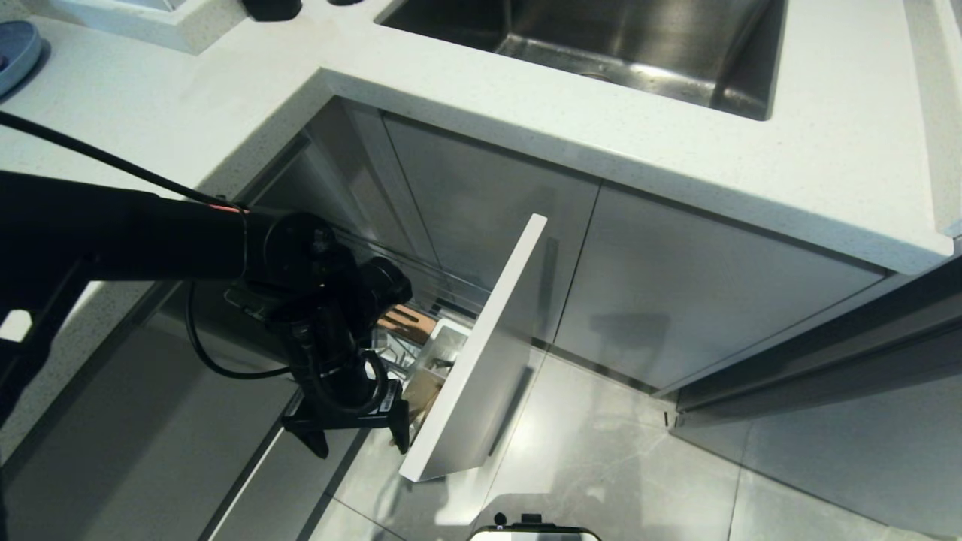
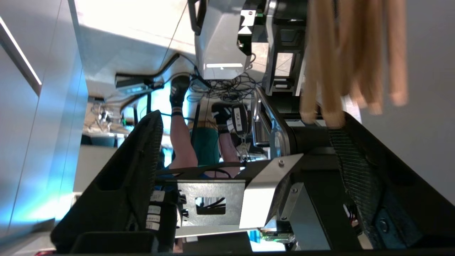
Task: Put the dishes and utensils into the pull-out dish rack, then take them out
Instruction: Take the chopsticks out of the cupboard
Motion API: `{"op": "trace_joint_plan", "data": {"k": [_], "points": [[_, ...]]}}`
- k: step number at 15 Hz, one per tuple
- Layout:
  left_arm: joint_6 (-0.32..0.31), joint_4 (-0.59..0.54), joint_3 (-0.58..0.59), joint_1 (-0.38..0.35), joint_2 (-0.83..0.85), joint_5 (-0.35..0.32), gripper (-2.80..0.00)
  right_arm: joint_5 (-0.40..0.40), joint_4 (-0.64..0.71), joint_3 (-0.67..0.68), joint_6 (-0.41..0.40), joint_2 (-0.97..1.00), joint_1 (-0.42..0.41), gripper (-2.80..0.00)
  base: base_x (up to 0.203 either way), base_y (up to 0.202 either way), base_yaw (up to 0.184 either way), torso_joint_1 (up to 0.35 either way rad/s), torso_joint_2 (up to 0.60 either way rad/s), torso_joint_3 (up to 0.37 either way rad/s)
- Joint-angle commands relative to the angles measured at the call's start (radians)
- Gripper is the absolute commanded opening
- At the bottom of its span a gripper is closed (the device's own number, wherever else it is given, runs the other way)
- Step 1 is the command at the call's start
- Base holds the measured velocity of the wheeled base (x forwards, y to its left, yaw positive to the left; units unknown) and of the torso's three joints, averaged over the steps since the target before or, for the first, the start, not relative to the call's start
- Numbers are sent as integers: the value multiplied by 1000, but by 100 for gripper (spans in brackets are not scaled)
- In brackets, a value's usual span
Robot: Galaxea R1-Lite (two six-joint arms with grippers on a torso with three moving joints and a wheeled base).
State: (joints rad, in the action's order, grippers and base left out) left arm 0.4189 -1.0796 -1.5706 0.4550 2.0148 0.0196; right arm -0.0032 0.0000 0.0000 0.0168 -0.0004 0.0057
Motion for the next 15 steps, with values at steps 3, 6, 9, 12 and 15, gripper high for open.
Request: {"op": "trace_joint_plan", "data": {"k": [3,6,9,12,15], "points": [[3,-5,-17,-17,70,1,0,0,-1,2,0,0,0,-280,0,0,0,0,0,0],[2,-4,-27,-33,99,2,0,0,0,2,0,0,0,-280,0,0,0,0,0,0],[0,-2,-47,-57,122,4,0,0,0,2,0,0,0,-280,0,0,0,0,0,0],[-14,-5,-61,-70,127,3,0,0,-1,2,0,0,0,-280,0,0,0,0,0,0],[-14,-6,-64,-67,141,0,0,0,0,2,0,0,0,-280,0,0,0,0,0,0]]}}
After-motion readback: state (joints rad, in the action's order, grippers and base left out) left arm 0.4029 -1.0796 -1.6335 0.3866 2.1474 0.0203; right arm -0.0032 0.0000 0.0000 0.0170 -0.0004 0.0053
